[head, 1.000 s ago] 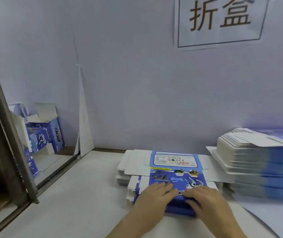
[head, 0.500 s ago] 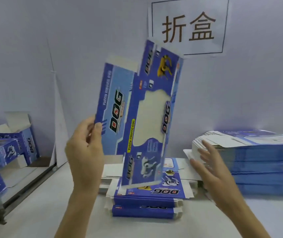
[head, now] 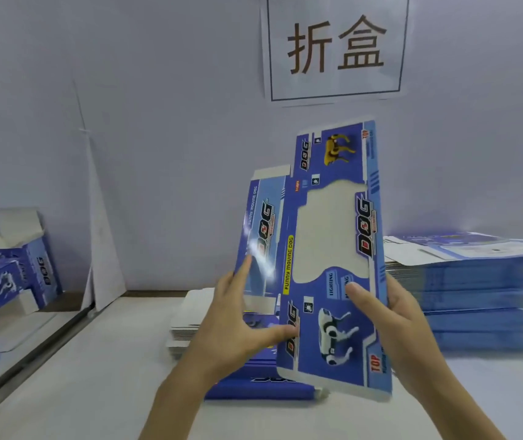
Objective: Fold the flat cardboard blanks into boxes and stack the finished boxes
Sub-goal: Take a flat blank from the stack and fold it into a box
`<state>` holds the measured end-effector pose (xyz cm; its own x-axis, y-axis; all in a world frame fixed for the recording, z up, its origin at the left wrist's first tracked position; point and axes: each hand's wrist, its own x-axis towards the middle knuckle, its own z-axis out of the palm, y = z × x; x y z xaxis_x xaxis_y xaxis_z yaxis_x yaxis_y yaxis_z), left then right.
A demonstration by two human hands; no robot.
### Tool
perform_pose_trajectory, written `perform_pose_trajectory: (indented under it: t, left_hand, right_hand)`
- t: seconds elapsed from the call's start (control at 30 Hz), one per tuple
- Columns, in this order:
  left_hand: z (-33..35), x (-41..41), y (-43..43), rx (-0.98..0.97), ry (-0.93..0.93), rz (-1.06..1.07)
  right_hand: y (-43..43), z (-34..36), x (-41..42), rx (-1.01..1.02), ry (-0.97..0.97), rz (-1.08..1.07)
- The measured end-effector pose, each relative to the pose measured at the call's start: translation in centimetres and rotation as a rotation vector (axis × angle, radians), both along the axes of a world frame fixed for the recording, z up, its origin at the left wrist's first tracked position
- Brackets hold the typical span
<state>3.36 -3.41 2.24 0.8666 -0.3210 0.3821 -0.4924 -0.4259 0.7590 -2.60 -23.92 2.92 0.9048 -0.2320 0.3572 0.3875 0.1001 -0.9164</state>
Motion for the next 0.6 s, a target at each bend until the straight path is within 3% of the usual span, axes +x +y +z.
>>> perform_pose_trajectory:
  t: [0.13,0.27,0.37,0.5,0.6]
  left_hand:
    - [0.0,-0.6,-0.3,0.031,-0.046,0.077]
    - [0.9,-1.1,-0.4,-0.25,0.101,-0.104]
    - [1.5,-1.4,-0.7,-0.43,0.185,-0.095]
    - [1.9,-1.7,-1.4,-0.58,0.186,0.0]
    - [1.6,-1.9,-2.2,-0.583,0.147,-0.012]
  right_hand:
    - [-1.2,0.7,-0.5,-0.076,-0.031,0.023]
    - [-2.0,0.8,-0.8,-0.133,-0.036,0.073]
    - [-2.1,0.5,-0.8,-0.188,0.009,0.149]
    - [-1.8,0.2,-0.3,-0.355,-0.132,-0.117]
    - [-1.6,-0.5,0.3,-0.426,-0.175,-0.289]
